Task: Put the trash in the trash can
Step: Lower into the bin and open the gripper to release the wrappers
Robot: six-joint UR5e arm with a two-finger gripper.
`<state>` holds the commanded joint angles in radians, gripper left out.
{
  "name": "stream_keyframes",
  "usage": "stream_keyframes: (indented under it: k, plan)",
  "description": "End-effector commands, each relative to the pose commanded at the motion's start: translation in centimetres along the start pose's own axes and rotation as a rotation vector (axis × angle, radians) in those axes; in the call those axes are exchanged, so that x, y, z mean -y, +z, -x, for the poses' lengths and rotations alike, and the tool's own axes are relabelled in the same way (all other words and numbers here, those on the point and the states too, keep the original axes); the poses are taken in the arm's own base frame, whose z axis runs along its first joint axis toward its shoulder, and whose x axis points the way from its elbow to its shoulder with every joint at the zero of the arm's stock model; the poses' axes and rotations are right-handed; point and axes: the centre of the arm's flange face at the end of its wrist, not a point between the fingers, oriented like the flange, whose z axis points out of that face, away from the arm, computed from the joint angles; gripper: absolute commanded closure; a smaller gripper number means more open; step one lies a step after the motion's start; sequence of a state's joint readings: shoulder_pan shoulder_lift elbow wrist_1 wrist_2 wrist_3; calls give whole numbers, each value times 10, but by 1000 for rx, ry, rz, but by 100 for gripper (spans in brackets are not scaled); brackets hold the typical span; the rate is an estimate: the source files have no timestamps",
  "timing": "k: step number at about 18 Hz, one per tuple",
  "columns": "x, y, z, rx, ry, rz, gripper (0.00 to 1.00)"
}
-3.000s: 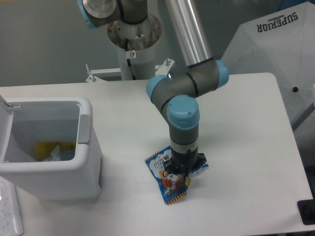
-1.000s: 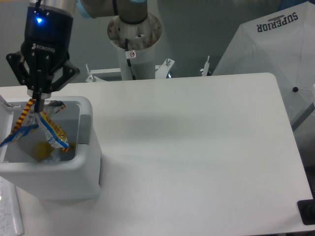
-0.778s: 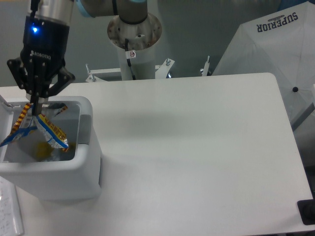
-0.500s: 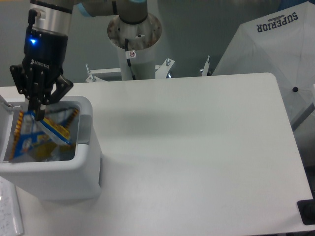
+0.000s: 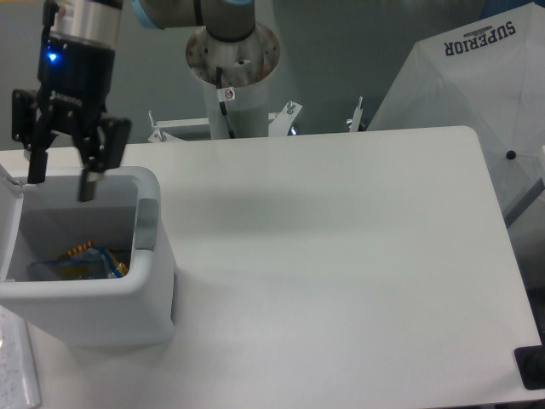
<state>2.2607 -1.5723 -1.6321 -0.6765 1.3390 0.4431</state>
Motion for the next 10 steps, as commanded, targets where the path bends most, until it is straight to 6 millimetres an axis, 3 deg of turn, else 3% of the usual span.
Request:
stream_keyframes:
  k: [3, 7, 10]
  plan:
    - [-39, 10, 70, 182, 21, 132, 0]
    - [-87, 26, 107, 191, 78, 231, 0]
    - [-93, 23, 121, 211, 65, 241, 0]
